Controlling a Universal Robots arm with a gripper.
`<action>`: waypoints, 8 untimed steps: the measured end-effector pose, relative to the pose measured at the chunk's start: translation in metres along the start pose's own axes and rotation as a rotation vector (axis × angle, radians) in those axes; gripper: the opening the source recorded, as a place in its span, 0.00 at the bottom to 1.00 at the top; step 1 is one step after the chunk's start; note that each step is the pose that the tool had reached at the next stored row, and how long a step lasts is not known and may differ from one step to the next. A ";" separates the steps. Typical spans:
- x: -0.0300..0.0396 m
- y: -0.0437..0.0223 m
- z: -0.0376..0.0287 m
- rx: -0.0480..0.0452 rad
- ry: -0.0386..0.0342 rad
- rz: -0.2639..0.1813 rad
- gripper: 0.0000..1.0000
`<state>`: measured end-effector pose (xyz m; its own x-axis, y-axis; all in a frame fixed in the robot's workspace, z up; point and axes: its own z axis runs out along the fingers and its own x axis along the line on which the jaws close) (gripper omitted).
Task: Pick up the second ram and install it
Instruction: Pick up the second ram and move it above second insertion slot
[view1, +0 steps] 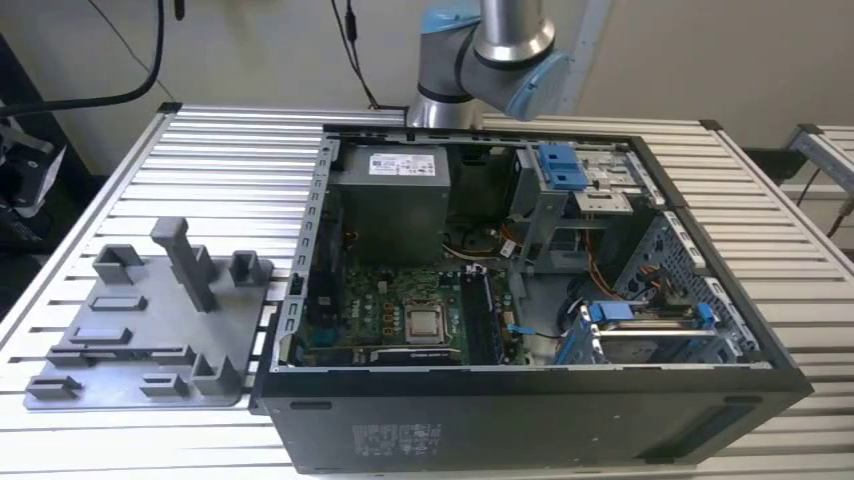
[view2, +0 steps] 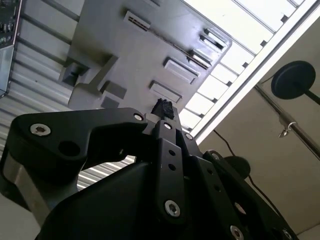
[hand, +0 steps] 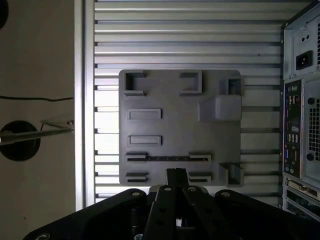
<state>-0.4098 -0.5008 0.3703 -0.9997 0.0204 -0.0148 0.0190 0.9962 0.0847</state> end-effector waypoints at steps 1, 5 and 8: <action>0.0000 0.0000 0.0000 0.0000 0.0000 0.000 0.11; 0.0001 0.0000 0.0001 -0.0001 0.0006 -0.007 0.11; 0.0000 0.0000 0.0001 -0.0004 0.0022 -0.027 0.11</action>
<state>-0.4098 -0.5009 0.3702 -0.9999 -0.0066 -0.0149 -0.0078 0.9964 0.0848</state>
